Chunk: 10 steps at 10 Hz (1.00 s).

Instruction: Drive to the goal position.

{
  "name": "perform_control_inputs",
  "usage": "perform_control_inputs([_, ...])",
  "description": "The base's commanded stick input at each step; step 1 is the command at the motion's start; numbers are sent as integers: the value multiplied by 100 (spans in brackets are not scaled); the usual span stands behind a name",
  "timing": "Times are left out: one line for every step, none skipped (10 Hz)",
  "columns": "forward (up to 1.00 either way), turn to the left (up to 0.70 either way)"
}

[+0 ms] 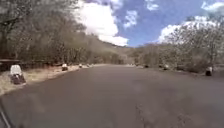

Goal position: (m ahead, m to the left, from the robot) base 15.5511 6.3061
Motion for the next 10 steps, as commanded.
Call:
perform_control_inputs([70, 0])
perform_control_inputs([70, 0])
perform_control_inputs([70, 0])
perform_control_inputs([70, 0])
perform_control_inputs([70, 0])
perform_control_inputs([70, -1])
perform_control_inputs([70, -3])
perform_control_inputs([70, -31])
perform_control_inputs([70, -27])
perform_control_inputs([70, -22])
